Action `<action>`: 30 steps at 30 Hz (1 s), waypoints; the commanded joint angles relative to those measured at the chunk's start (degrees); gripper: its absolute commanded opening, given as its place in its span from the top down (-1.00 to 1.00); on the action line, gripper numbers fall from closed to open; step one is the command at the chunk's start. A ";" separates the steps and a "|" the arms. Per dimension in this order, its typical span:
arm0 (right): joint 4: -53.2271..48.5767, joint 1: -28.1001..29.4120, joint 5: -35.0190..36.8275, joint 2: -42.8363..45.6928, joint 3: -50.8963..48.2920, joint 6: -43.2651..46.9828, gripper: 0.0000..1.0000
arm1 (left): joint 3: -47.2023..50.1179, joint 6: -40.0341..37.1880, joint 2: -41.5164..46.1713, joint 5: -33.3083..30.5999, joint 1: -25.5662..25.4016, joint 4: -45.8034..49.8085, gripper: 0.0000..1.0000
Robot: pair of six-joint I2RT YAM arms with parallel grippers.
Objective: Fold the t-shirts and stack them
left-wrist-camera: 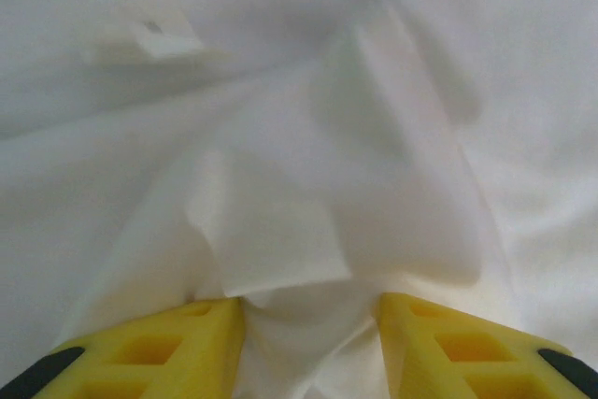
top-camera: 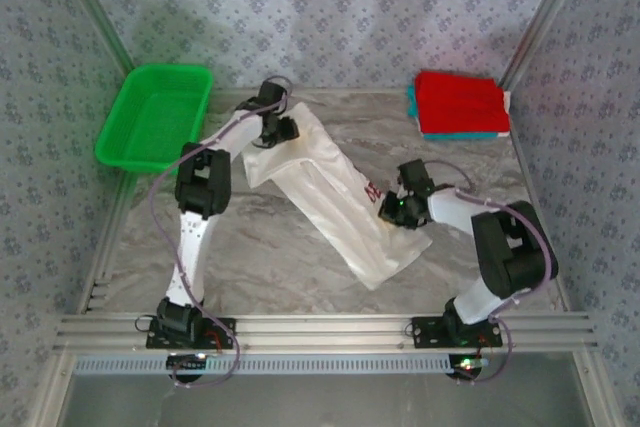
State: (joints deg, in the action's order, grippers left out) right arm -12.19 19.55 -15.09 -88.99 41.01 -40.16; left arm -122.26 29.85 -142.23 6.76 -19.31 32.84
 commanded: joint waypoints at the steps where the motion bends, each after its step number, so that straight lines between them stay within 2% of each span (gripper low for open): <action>1: -3.38 7.48 0.33 3.27 -6.28 -9.34 1.00 | -19.20 -6.39 -11.32 5.73 -0.32 8.80 0.10; 3: -4.73 13.23 1.55 5.34 -4.40 -8.28 1.00 | -36.90 -8.09 -19.47 7.39 -0.72 15.06 0.09; 5: -7.70 16.02 5.01 7.69 -1.64 -6.23 1.00 | -47.11 -8.40 -23.71 9.12 -0.73 16.85 0.04; 9: -6.56 13.83 4.46 11.15 2.44 -0.72 1.00 | -44.73 -9.29 -19.26 10.67 -0.55 12.96 -0.05; 13: -6.34 8.64 3.53 7.38 9.33 3.63 1.00 | -38.28 -11.70 -9.69 5.51 -0.77 15.68 -0.04; 14: -5.82 6.78 1.48 4.50 12.40 6.33 1.00 | -34.05 -11.92 -6.07 4.72 -0.81 14.58 -0.04; 16: -8.00 4.40 -2.04 -2.36 20.13 10.26 1.00 | -19.65 -10.10 3.37 5.56 -0.83 6.95 -0.04; 19: -13.49 2.67 -4.25 -14.32 36.34 16.38 0.91 | 14.38 -3.39 22.45 7.22 -0.89 -19.04 -0.05; 21: -17.85 1.97 -4.58 -21.49 45.76 18.70 0.80 | 28.37 -0.27 30.74 5.24 -0.82 -26.08 -0.09; 25: -24.80 0.43 -3.07 -32.67 61.79 21.60 0.56 | 43.16 1.88 39.33 2.32 -0.42 -27.56 -0.11; 27: -26.56 0.33 -1.76 -36.23 67.67 21.39 0.41 | 46.76 1.20 41.42 1.94 0.26 -25.66 -0.11; 30: -27.86 2.34 0.54 -38.44 71.99 24.63 0.33 | 50.08 0.91 42.92 1.02 1.98 -23.28 -0.11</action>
State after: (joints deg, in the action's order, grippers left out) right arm -33.34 20.34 -16.67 -125.97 108.53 -20.03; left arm -75.37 29.87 -99.77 9.78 -19.18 9.54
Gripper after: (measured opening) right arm 0.326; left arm 0.557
